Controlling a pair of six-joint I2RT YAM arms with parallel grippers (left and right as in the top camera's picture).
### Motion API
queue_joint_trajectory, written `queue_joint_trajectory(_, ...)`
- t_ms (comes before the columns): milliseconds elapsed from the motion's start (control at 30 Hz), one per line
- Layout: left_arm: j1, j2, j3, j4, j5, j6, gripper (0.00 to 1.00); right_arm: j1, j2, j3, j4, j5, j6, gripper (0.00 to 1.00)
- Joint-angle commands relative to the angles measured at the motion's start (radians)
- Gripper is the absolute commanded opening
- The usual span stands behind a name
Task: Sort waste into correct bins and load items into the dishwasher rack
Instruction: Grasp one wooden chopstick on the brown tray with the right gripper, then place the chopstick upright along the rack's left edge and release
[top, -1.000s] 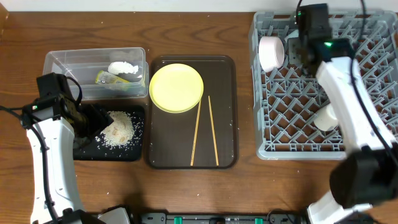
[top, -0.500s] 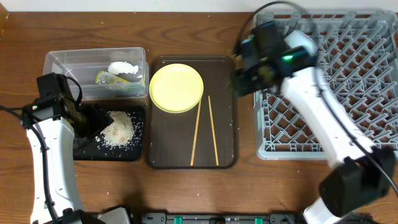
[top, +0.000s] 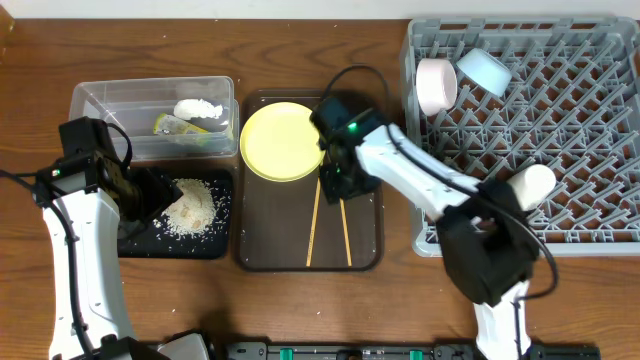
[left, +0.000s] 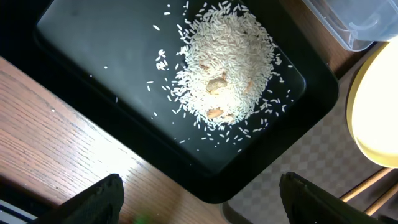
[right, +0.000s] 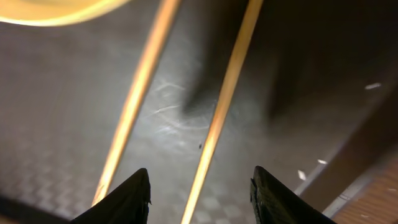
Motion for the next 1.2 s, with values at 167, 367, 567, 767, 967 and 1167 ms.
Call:
queue_joint_trajectory(167,0.003,-0.012,0.008,-0.002,-0.002,-0.006,0.83,0.021,0.103,-0.006,-0.003,0.039,0.098,0.36)
queue_joint_trajectory(367,0.003,-0.012,0.008,-0.002,-0.002,-0.006,0.83,0.016,0.104,-0.006,-0.004,0.057,0.123,0.15)
queue_joint_trajectory(567,0.003,-0.012,0.008,-0.003,-0.002,-0.006,0.83,-0.028,0.071,0.003,-0.032,0.080,0.116,0.01)
queue_joint_trajectory(767,0.003,-0.012,0.008,-0.003,-0.002,-0.006,0.83,-0.106,-0.086,0.008,-0.031,0.079,0.026,0.01)
queue_joint_trajectory(967,0.003,-0.012,0.008,-0.002,-0.002,-0.006,0.83,-0.210,-0.301,0.008,-0.058,0.084,-0.113,0.01)
queue_joint_trajectory(1167,0.003,-0.012,0.008,-0.002,-0.002,-0.006,0.83,-0.328,-0.388,0.008,-0.172,0.179,-0.127,0.01)
